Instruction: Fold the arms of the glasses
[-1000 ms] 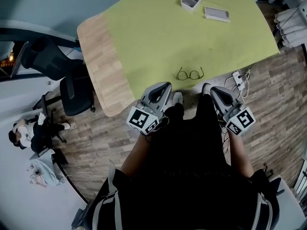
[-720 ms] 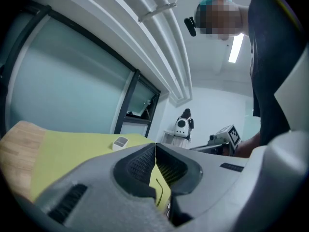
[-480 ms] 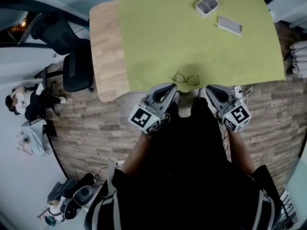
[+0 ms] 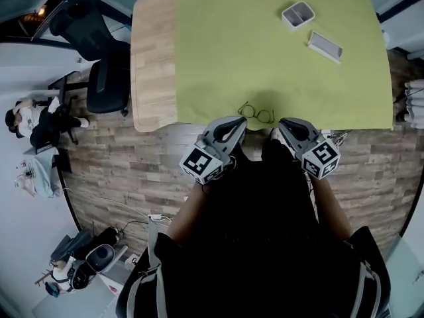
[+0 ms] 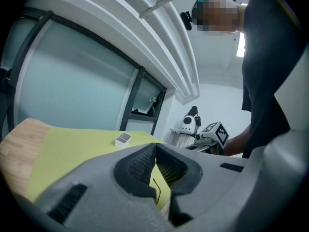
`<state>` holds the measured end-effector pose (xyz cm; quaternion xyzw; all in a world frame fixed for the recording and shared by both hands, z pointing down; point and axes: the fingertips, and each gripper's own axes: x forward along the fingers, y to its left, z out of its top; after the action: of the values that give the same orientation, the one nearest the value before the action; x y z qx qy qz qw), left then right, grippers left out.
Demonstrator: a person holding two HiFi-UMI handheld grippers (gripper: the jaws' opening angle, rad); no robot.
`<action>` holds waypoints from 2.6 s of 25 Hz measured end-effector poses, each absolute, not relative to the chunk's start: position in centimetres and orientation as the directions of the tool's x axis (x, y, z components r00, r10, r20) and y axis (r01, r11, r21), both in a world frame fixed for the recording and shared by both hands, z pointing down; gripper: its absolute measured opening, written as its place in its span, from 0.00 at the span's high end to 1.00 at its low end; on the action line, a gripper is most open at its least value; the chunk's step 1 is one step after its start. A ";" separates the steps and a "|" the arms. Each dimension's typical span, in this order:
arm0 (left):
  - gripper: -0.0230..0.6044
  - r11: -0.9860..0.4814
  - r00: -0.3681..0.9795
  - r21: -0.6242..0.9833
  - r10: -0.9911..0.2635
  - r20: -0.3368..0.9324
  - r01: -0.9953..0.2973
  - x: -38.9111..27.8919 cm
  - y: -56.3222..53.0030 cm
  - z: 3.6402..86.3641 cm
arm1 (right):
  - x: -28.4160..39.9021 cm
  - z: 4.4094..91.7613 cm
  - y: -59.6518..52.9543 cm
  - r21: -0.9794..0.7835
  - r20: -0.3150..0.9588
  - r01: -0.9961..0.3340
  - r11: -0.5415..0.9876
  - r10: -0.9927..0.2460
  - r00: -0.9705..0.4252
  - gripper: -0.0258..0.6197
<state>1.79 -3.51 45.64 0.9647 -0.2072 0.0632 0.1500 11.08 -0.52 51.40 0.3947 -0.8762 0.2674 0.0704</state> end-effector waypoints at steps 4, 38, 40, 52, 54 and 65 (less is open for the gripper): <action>0.93 -0.861 0.909 0.295 -0.372 0.189 -0.414 2.2 -3.5 46.5 | 10.7 52.8 -0.6 -0.417 0.368 -0.713 0.564 -0.613 -0.700 0.91; 0.93 -0.850 0.915 0.348 -0.333 0.229 -0.396 1.7 -3.2 51.5 | 10.1 61.8 -2.4 -0.375 0.559 -0.754 0.539 -0.517 -0.648 0.91; 0.93 -0.848 0.914 0.351 -0.335 0.227 -0.398 1.6 -3.3 51.5 | 10.2 61.9 -2.5 -0.375 0.560 -0.755 0.539 -0.517 -0.647 0.91; 0.93 -0.840 0.902 0.339 -0.353 0.251 -0.423 0.4 -3.4 51.6 | 9.3 61.7 -2.8 -0.310 0.590 -0.740 0.597 -0.489 -0.642 0.91; 0.93 -0.838 0.899 0.339 -0.360 0.247 -0.429 0.1 -3.4 51.5 | 8.8 61.8 -2.7 -0.272 0.607 -0.738 0.618 -0.485 -0.630 0.91; 0.93 -0.817 0.886 0.347 -0.401 0.233 -0.461 -2.1 -3.2 51.2 | 4.6 62.4 -1.6 -0.173 0.654 -0.690 0.703 -0.442 -0.614 0.91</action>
<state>-2.07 -3.20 51.23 0.9501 -0.2267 0.0746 0.2007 4.59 -1.60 62.37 0.3242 -0.8736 0.2089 0.2968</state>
